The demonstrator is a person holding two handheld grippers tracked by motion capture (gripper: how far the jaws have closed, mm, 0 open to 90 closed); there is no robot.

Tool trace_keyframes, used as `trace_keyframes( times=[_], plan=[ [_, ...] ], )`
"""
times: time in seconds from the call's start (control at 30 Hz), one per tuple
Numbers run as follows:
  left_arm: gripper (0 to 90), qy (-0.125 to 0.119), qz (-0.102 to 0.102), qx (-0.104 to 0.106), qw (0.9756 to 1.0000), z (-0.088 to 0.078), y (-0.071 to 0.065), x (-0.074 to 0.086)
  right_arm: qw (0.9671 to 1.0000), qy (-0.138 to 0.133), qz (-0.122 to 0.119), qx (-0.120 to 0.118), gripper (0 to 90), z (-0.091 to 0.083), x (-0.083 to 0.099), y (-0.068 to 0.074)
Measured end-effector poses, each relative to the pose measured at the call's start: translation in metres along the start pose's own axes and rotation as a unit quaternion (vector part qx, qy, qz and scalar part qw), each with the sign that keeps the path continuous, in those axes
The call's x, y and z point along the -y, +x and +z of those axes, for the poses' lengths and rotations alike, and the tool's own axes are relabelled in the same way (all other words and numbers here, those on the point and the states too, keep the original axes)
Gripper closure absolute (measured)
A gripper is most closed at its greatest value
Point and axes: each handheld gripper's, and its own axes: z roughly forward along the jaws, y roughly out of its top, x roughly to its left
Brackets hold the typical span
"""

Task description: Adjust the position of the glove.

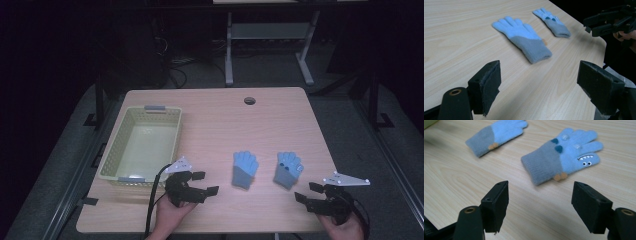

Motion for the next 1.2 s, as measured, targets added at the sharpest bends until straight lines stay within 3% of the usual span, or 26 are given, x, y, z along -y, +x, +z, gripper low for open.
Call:
trace_keyframes(
  times=[0.5, 0.73, 0.87, 1.2],
  plan=[
    [18.4, -0.001, -0.007, 0.011, 0.9999, 0.002, 0.000, 0.001, 1.0000, 0.004, -0.007, -0.002, 28.1, 0.006, -0.011, -0.001],
    [18.3, -0.001, 0.006, 0.008, 1.0000, 0.002, -0.001, 0.000, 0.9997, 0.019, -0.014, -0.011, 25.7, 0.013, -0.022, -0.001],
    [18.3, -0.005, 0.001, 0.009, 1.0000, 0.001, -0.002, 0.000, 0.9994, 0.026, -0.024, -0.006, 25.7, 0.013, -0.028, -0.001],
    [19.1, -0.014, -0.001, 0.007, 0.9999, -0.002, 0.000, -0.001, 0.9989, 0.040, -0.025, -0.002, 25.1, 0.019, -0.047, -0.010]
  ],
)
